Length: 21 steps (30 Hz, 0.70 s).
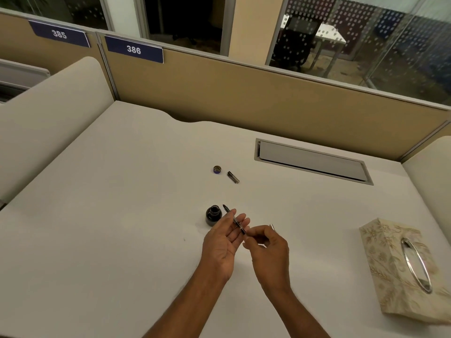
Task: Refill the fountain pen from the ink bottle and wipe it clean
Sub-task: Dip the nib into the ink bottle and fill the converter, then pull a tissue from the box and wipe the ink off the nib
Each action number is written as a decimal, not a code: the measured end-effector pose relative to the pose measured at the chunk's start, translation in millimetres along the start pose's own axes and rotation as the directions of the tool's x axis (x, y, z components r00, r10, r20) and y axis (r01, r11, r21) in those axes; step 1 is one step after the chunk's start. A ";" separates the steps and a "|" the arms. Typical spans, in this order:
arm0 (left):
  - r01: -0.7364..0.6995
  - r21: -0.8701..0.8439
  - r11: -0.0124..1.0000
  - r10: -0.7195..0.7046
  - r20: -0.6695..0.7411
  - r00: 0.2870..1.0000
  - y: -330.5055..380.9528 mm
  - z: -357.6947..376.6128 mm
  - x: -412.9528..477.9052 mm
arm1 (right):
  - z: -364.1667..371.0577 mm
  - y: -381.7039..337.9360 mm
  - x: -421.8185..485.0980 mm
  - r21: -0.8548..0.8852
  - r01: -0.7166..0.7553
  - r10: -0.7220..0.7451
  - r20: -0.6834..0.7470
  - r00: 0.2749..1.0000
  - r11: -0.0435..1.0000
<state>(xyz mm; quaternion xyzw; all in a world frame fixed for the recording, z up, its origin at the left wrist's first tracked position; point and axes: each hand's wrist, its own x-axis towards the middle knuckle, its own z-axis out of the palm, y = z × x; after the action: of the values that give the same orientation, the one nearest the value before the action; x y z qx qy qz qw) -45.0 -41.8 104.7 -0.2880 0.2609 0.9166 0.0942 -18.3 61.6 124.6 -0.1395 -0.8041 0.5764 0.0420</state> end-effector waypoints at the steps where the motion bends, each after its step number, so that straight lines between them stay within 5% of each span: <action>1: -0.008 0.028 1.000 0.008 0.010 1.000 0.2 1.2 -3.8 | -2.5 -1.5 -3.8 0.027 -0.010 0.010 -0.001 1.000 1.000; 21: -0.113 0.453 0.884 -0.039 0.313 0.949 -16.6 38.9 -76.7 | -67.5 -25.6 -74.9 0.283 -0.017 0.073 -0.188 0.980 0.959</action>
<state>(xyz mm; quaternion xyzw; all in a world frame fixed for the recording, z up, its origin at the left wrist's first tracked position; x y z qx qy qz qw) 4.4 -8.8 169.0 -0.1029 0.4602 0.8627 0.1827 64.3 95.3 178.0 -0.2067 -0.7031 0.6684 0.1270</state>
